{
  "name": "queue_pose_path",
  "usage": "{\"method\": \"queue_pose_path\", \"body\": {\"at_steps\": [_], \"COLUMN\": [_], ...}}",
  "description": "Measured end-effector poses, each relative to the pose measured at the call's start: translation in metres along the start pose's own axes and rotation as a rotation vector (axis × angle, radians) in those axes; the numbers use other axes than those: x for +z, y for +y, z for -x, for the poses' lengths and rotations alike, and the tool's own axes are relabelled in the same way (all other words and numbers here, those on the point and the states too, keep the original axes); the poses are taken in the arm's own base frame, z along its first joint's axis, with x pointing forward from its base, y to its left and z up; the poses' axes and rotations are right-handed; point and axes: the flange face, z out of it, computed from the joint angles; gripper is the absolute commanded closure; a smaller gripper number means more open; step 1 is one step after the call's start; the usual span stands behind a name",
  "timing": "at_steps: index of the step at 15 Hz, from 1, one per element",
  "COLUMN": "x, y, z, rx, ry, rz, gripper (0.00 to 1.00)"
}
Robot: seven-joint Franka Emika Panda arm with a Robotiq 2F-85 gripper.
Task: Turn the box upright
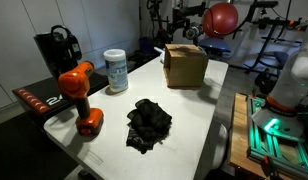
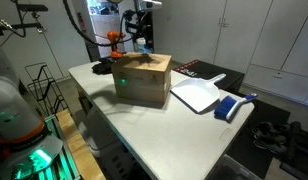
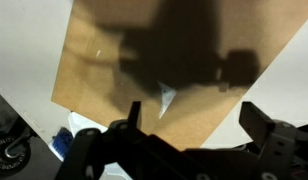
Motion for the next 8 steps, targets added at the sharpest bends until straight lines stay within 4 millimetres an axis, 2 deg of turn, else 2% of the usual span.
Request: {"method": "queue_pose_path", "body": {"at_steps": [4, 8], "x": [0.015, 0.027], "y": [-0.025, -0.038], "z": [-0.009, -0.015], "rx": [0.026, 0.046], "ry": [-0.05, -0.116], "rz": [0.085, 0.144], "gripper": [0.0, 0.0]}}
